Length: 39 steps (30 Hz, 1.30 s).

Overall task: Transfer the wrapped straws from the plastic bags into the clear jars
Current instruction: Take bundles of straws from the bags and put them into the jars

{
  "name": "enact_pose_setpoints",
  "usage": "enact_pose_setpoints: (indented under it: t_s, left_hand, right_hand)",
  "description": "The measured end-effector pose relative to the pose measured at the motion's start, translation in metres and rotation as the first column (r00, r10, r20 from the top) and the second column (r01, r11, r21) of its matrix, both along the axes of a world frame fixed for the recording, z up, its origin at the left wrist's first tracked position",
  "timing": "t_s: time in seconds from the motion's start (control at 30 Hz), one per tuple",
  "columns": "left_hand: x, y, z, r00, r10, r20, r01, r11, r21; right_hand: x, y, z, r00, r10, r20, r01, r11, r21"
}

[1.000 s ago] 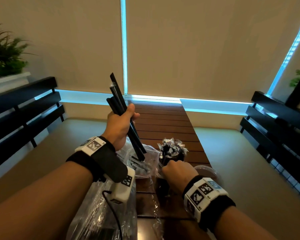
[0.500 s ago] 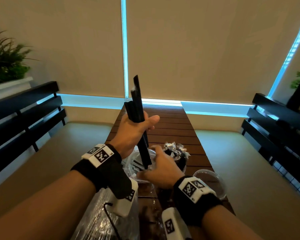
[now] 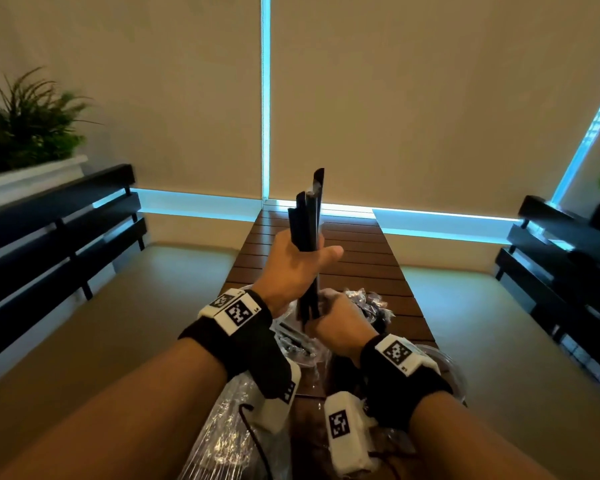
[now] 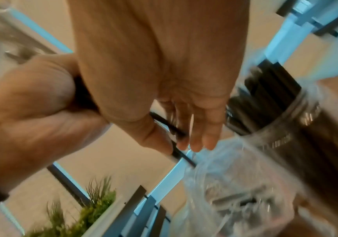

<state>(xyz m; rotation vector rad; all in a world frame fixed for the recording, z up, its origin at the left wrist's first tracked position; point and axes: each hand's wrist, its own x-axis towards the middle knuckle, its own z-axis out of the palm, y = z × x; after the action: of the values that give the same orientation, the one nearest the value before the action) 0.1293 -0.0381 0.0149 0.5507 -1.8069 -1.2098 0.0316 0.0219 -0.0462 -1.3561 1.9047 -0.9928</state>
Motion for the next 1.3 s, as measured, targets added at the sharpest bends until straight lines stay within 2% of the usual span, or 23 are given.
enact_pose_setpoints:
  t_s: [0.03, 0.07, 0.1, 0.13, 0.2, 0.27, 0.33, 0.4, 0.47, 0.5, 0.53, 0.57, 0.63, 0.67, 0.7, 0.77, 0.83, 0.9, 0.93, 1.0, 1.13, 1.3]
  left_hand:
    - [0.002, -0.003, -0.003, 1.0, 0.011, -0.003, -0.011, 1.0, -0.012]
    - [0.005, -0.006, -0.005, 0.999, 0.035, 0.012, -0.035, 0.999, -0.024]
    - [0.006, -0.008, -0.008, 0.997, 0.056, 0.049, -0.054, 0.998, -0.036]
    - [0.006, -0.01, -0.012, 0.991, 0.088, 0.099, -0.084, 0.995, -0.046]
    - [0.005, -0.009, -0.02, 0.965, 0.139, 0.224, -0.124, 0.989, -0.078]
    - [0.001, -0.004, -0.028, 0.933, 0.18, 0.312, -0.144, 0.981, -0.133]
    - [-0.004, -0.002, -0.031, 0.906, 0.201, 0.372, -0.137, 0.972, -0.193]
    - [-0.01, 0.002, -0.027, 0.897, 0.206, 0.391, -0.108, 0.96, -0.258]
    - [-0.014, 0.008, -0.02, 0.917, 0.164, 0.363, -0.065, 0.961, -0.269]
    - [-0.016, 0.011, -0.019, 0.925, 0.147, 0.35, -0.055, 0.964, -0.26]
    - [-0.017, 0.013, -0.02, 0.937, 0.116, 0.329, -0.032, 0.968, -0.249]
    - [-0.019, 0.016, -0.022, 0.947, 0.108, 0.302, -0.03, 0.967, -0.252]
    - [-0.022, 0.016, -0.021, 0.945, 0.118, 0.305, -0.032, 0.961, -0.275]
    - [-0.026, 0.011, -0.023, 0.948, 0.128, 0.292, -0.053, 0.966, -0.252]
    - [-0.029, 0.008, -0.024, 0.957, 0.107, 0.268, -0.056, 0.98, -0.191]
    - [-0.032, 0.003, -0.019, 0.981, 0.097, 0.169, -0.086, 0.994, -0.072]
    - [-0.035, 0.0, -0.013, 0.995, 0.093, 0.047, -0.093, 0.996, -0.01]
    - [-0.039, -0.004, -0.013, 0.995, 0.081, -0.049, -0.081, 0.997, 0.014]
    - [-0.043, -0.006, -0.015, 0.994, 0.087, -0.066, -0.086, 0.996, 0.019]
    - [-0.051, -0.009, -0.024, 0.993, 0.106, -0.057, -0.104, 0.994, 0.038]
    - [-0.065, -0.017, -0.046, 0.989, 0.143, -0.043, -0.138, 0.986, 0.093]
    - [-0.081, -0.023, -0.05, 0.982, 0.165, -0.09, -0.147, 0.972, 0.182]
  right_hand:
    - [-0.004, 0.004, 0.005, 0.998, -0.006, -0.061, 0.007, 1.0, 0.008]
    - [-0.009, 0.008, 0.012, 0.992, -0.06, -0.107, 0.055, 0.997, -0.048]
    - [-0.012, 0.014, 0.022, 0.986, -0.141, -0.088, 0.125, 0.978, -0.168]
    - [-0.013, 0.02, 0.036, 0.975, -0.22, -0.008, 0.206, 0.926, -0.316]
    - [-0.01, 0.028, 0.069, 0.946, -0.288, 0.148, 0.32, 0.757, -0.57]
    - [-0.003, 0.029, 0.098, 0.954, -0.28, 0.105, 0.27, 0.656, -0.705]
    - [0.002, 0.025, 0.115, 0.967, -0.254, -0.024, 0.15, 0.64, -0.754]
    - [0.008, 0.02, 0.116, 0.927, -0.263, -0.267, 0.006, 0.722, -0.691]
    - [0.009, 0.012, 0.104, 0.763, -0.298, -0.574, -0.071, 0.844, -0.532]
    - [0.008, 0.011, 0.097, 0.703, -0.312, -0.64, -0.071, 0.864, -0.499]
    - [0.006, 0.011, 0.093, 0.695, -0.324, -0.642, -0.074, 0.856, -0.512]
    - [0.004, 0.012, 0.09, 0.733, -0.324, -0.598, -0.084, 0.829, -0.553]
    - [0.0, 0.014, 0.088, 0.884, -0.267, -0.383, -0.061, 0.747, -0.662]
    - [-0.004, 0.016, 0.085, 0.934, -0.245, -0.26, -0.01, 0.71, -0.704]
    - [-0.011, 0.018, 0.081, 0.953, -0.259, -0.159, 0.065, 0.685, -0.726]
    - [-0.029, 0.024, 0.064, 0.932, -0.361, -0.034, 0.239, 0.682, -0.691]
    - [-0.048, 0.029, 0.041, 0.902, -0.428, -0.061, 0.33, 0.771, -0.545]
    - [-0.06, 0.035, 0.014, 0.925, -0.345, -0.16, 0.289, 0.911, -0.293]
    - [-0.063, 0.037, 0.002, 0.944, -0.277, -0.181, 0.246, 0.953, -0.176]
    - [-0.065, 0.039, -0.018, 0.964, -0.201, -0.172, 0.197, 0.98, -0.043]
    - [-0.067, 0.029, -0.05, 0.97, -0.217, -0.108, 0.219, 0.976, 0.0]
    - [-0.069, 0.011, -0.071, 0.947, -0.309, -0.086, 0.299, 0.948, -0.109]
